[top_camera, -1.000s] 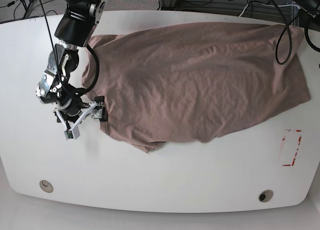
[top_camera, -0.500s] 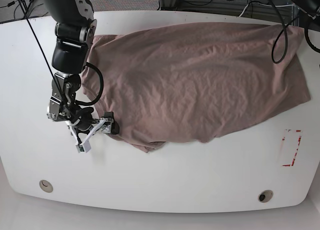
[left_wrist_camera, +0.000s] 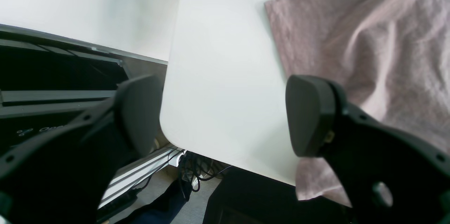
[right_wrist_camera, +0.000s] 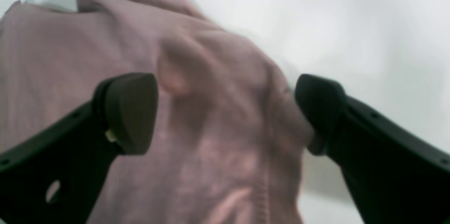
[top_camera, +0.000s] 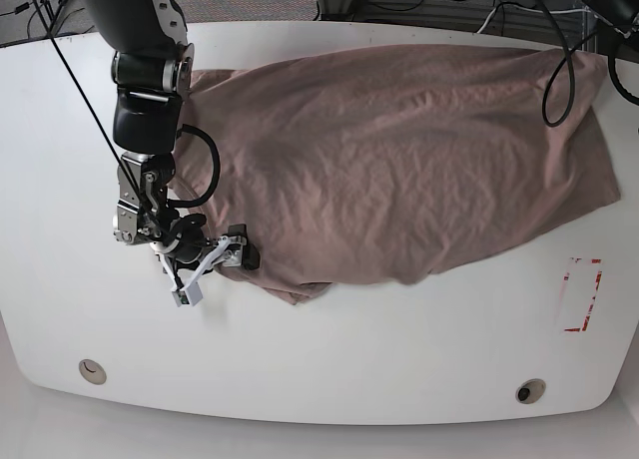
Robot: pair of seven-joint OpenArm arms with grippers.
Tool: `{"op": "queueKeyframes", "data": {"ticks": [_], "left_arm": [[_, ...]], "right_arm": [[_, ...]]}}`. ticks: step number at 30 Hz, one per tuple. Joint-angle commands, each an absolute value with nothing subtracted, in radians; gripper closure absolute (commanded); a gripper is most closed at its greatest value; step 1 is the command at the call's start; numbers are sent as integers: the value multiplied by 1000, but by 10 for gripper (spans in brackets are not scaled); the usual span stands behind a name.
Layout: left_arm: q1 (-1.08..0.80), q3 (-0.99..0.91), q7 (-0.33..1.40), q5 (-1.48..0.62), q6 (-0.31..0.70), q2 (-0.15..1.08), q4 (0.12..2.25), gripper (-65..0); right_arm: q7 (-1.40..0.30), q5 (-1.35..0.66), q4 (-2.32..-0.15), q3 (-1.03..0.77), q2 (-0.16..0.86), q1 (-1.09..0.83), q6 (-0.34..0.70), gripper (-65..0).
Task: Fold the T-shirt properly
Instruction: 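Grasp the shirt edge with the right gripper while the left gripper holds the opposite end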
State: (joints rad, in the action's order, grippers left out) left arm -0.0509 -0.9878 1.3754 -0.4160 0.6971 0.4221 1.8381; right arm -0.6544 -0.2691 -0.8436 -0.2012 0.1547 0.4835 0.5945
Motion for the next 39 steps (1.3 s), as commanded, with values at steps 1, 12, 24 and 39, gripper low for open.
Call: {"op": "queueKeyframes", "data": {"ticks": [1,12,24,39], "left_arm": [[-39,-989,1359,-420,698,444,1810,-518],[19,-903,1213,-360,698,483,1566,-518],[168,-791,1000,-251,698,484,1219,-522],[272,-792,900,-168,698,504,964,-525]], "right_arm": [[-671,-275,-852,-196,145,499,598,-575],[-667,-271,-851,-194,142,496,598,-238],[-667,-268,-851,-193,145,499,598,-68],[-667,-268,-851,-193,145,498,598,-68]]}}
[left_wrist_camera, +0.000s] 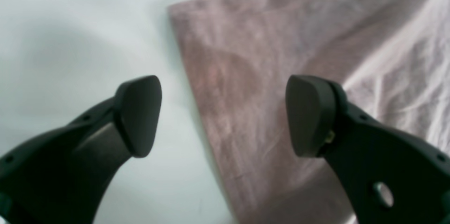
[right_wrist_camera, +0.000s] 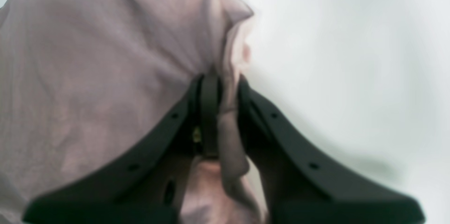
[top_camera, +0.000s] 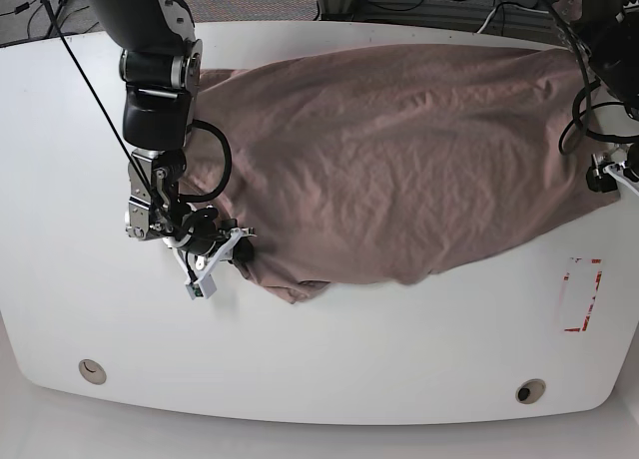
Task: Fold the T-shirt properly
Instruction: 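Grasp the shirt edge with the right gripper while the left gripper holds the opposite end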
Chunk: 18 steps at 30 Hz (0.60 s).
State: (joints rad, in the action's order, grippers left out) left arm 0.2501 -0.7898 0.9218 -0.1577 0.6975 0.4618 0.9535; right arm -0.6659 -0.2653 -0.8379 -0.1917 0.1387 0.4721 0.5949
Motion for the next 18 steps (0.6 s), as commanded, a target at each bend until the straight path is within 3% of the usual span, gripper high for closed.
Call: {"op": "queueKeyframes", "data": {"ticks": [1,18], "left_arm": [[272,-792,900,-168,698,504,964,-525],[275,-771,898,-168,698,483,917,-525]], "right_arm": [[-667,-268,-851,-193,145,498,598,-68],[-667,-274,-852,-193,145,498,598,-68]]}}
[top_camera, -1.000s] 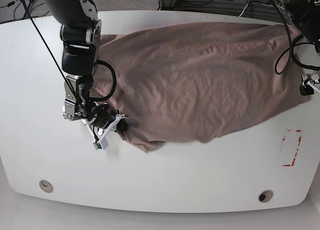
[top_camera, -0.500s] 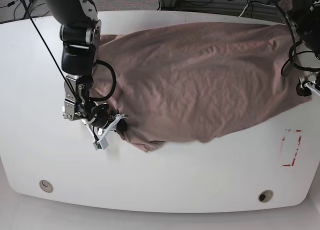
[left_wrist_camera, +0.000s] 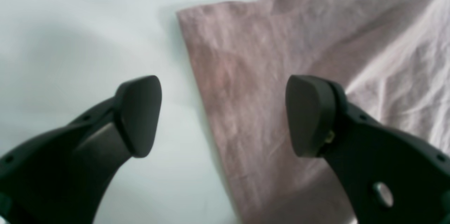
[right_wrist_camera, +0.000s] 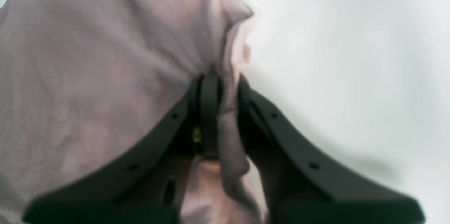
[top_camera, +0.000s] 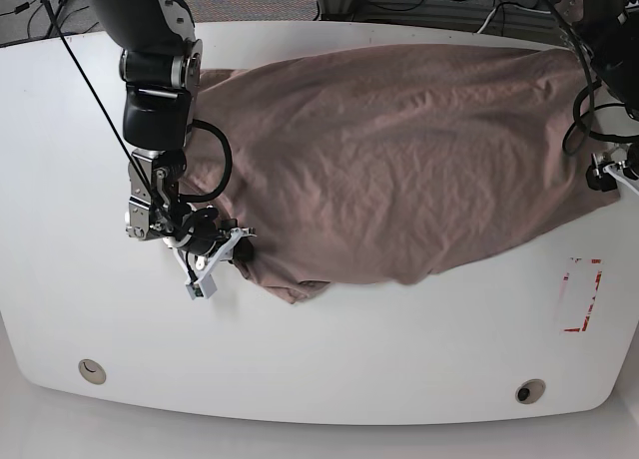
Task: Fold the T-shirt properly
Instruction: 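Grasp the shirt edge with the right gripper while the left gripper holds the opposite end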
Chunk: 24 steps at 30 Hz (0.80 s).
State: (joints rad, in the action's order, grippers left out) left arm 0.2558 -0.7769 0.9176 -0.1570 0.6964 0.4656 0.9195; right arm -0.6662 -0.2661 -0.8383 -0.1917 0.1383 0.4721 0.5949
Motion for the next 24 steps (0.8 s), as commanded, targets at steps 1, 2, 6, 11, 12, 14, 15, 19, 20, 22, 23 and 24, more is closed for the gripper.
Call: {"op": "queueKeyframes", "data": {"ticks": [1,2,6,11,12,14,15,19,20,22,23,24], "left_arm": [[275,-771,898,-168,698,483,914,-525],[275,-771,898,-168,698,483,914,-525],[272,-769,898,-168,698,483,909,-525],[268,-769,898,-168,698,479,908,-525],[268,-769,898,-168,698,478,908,-525],[268,-769,898,-170,698,472,908,-524],[271,-769,898,-170,698,464,908,-524],[274,-768,898,-166,698,430,908,-519],[274,-768,898,-166,698,429,908,-519],[274,-765,900,-166,698,427,908,-518],[274,-762,900,-168,698,426,908,-517],[275,-748,900,-171,698,421,908,-510]], "right_arm": [[-667,-274,-852,-193,145,498,598,-68],[-667,-274,-852,-193,145,498,598,-68],[-667,-274,-852,-193,147,498,598,-68],[-667,-274,-852,-193,148,496,598,-68],[-667,-274,-852,-193,148,496,598,-68],[-667,-274,-852,-193,148,496,598,-68],[-667,-274,-852,-193,148,496,598,-68],[-667,-274,-852,-193,148,496,598,-68],[-667,-274,-852,-193,148,496,598,-68],[-667,-274,-852,-193,148,496,598,-68],[-667,-274,-852,-193,148,496,598,-68],[-667,-272,-852,-193,148,496,598,-68]]}}
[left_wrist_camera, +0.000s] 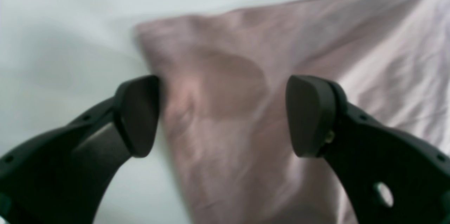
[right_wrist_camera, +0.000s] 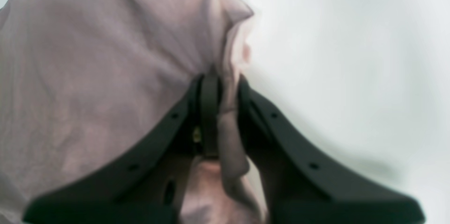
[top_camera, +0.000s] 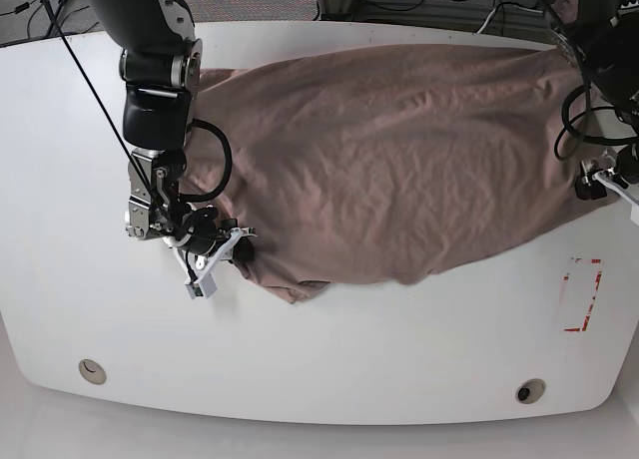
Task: Fold the T-shirt properly
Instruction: 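Grasp the shirt edge with the right gripper while the left gripper holds the opposite end, then lift the shirt with both grippers and pull it toward the robot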
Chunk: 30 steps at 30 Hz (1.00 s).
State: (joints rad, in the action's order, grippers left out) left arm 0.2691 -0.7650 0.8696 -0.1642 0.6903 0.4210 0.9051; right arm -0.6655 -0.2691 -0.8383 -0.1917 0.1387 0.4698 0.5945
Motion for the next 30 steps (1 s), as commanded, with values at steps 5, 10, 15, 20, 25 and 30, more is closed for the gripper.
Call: {"op": "queueKeyframes", "data": {"ticks": [5,10,15,20,25,30], "left_arm": [[275,-707,900,-171,698,410,908,-356],[272,-687,900,-171,698,404,908,-183],[268,-668,900,-170,698,372,909,-25],[268,-654,900,-168,698,366,911,0],[268,-654,900,-171,698,366,937,0],[254,-648,911,-171,698,351,1038,0]], "right_arm": [[-667,-269,-852,-194,150,496,598,-68],[-667,-269,-852,-194,150,496,598,-68],[-667,-269,-852,-196,150,496,598,-68],[-667,-269,-854,-196,150,496,598,-67],[-673,-269,-903,-197,150,490,598,-67],[-708,-272,-1021,-199,150,453,596,-67]]}}
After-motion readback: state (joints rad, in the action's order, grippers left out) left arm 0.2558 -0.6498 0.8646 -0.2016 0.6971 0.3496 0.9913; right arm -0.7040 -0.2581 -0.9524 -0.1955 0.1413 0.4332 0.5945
